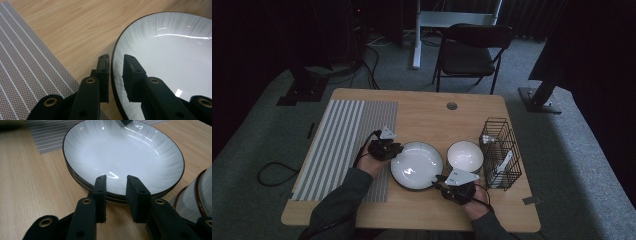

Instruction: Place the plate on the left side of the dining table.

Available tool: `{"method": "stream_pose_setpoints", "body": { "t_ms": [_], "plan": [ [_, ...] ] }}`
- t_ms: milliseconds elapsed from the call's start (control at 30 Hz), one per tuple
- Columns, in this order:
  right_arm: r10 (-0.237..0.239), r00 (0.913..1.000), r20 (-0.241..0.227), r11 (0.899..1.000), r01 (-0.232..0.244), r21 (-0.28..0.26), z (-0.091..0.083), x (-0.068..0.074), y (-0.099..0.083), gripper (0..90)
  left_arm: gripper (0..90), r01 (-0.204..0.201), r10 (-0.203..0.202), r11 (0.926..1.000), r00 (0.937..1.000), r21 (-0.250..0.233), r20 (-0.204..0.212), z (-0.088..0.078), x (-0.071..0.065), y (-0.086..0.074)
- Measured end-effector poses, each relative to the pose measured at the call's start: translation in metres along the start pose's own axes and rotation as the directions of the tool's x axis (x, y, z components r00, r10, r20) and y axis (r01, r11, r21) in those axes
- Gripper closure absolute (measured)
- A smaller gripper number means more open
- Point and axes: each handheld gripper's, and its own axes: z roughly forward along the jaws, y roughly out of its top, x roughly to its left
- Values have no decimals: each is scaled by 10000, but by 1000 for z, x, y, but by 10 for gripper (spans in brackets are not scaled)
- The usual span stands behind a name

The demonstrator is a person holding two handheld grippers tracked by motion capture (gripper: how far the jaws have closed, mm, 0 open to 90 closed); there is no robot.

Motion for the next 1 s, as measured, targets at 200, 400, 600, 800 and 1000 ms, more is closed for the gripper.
{"method": "stream_pose_setpoints", "body": {
  "t_ms": [200, 400, 600, 800, 1000],
  "plan": [
    [85, 9996, 270, 10000, -85, 1, 0, -2, -1, 718, 836, 9, -10, 10000, 10000, -79, -42, 1, 0, 2],
    [44, 9996, 276, 10000, -44, 21, 1, -1, -1, 720, 850, 106, -107, 9999, 9999, -132, -31, 1, 0, 4],
    [-60, 9995, 314, 9999, 57, 90, 4, 1, -1, 716, 863, 369, -363, 9979, 9993, -542, 118, -5, 3, 6],
    [-174, 9992, 365, 9997, 166, 199, 9, 5, 2, 691, 868, 288, -288, 9972, 9996, -695, 5, -14, 5, 9],
    [-137, 9992, 371, 9997, 129, 229, 16, 8, 7, 644, 871, 425, -439, 9958, 9989, -813, -166, -20, 10, 6]
  ]
}}
